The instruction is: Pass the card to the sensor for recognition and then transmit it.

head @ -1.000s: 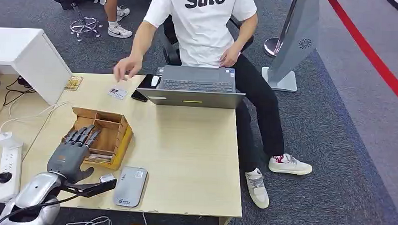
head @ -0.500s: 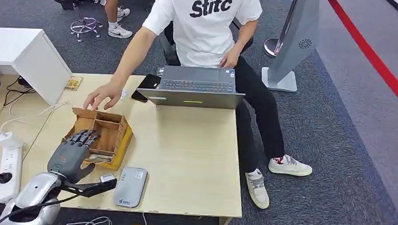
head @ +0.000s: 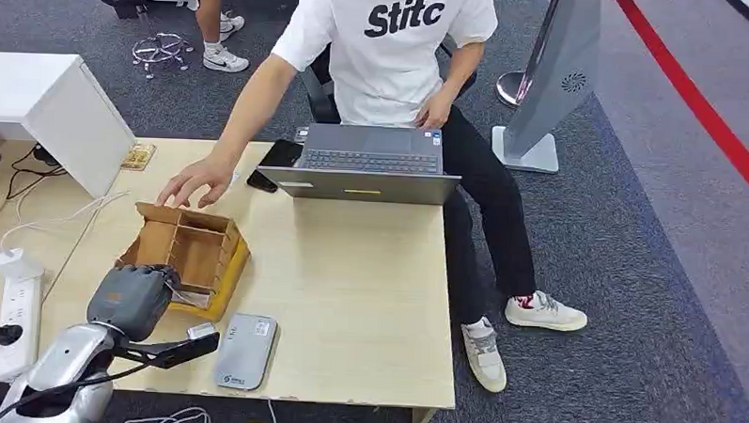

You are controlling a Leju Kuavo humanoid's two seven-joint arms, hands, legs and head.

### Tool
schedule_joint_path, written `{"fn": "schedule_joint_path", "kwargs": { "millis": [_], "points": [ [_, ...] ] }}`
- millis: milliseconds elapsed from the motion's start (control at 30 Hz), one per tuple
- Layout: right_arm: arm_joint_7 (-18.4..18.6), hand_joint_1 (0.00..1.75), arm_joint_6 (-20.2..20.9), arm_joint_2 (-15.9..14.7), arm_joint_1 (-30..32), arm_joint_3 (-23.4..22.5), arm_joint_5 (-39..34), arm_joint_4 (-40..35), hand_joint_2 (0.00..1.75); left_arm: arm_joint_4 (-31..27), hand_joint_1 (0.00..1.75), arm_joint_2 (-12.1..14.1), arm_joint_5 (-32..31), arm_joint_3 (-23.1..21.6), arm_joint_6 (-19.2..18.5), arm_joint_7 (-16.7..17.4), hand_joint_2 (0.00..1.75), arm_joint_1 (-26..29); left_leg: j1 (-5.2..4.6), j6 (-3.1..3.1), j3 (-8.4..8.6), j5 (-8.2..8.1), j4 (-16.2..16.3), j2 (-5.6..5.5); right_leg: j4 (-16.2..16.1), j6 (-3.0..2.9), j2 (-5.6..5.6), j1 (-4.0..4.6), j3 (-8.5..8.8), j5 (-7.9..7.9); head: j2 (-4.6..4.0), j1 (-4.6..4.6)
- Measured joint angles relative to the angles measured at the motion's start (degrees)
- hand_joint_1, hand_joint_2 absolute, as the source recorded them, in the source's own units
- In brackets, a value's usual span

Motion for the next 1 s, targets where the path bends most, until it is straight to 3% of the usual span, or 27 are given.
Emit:
{"fn": "schedule_joint_path", "kwargs": {
  "millis": [333,633,800,1000],
  "points": [
    [0.15,0.0,-0.63,0.0,0.04,0.0,-0.87,0.0,1.75,-1.92,1.75,0.0,-0.35,-0.02,0.04,1.7,1.75,-1.48,0.0,-0.03,0.01,0.02,0.01,-0.01,0.0,-0.01,-0.01,0.01,-0.03,0.01,0.0,0.0],
    [0.76,0.0,-1.51,0.0,0.12,0.42,-1.95,-0.02,1.75,-8.77,1.75,-0.33,3.15,0.28,-1.33,3.5,1.75,-8.14,0.0,-0.05,0.0,0.13,0.01,-0.03,0.0,-0.01,-0.03,0.01,-0.02,0.06,0.0,-0.02],
    [0.81,0.0,-1.81,0.0,0.17,0.68,-2.95,-0.04,1.75,-13.23,1.75,-0.79,4.15,0.74,-3.87,4.46,1.75,-12.06,0.01,-0.05,-0.02,0.13,0.01,-0.04,0.0,-0.02,-0.02,0.01,-0.01,0.07,0.0,0.0],
    [0.9,0.0,-2.14,0.0,0.19,0.83,-3.02,-0.07,1.75,-15.69,1.75,-1.25,4.15,0.83,-4.09,4.46,1.75,-12.83,0.0,-0.05,-0.01,0.13,0.01,-0.04,0.0,-0.02,-0.03,0.01,-0.02,0.07,0.0,0.0]
  ]
}}
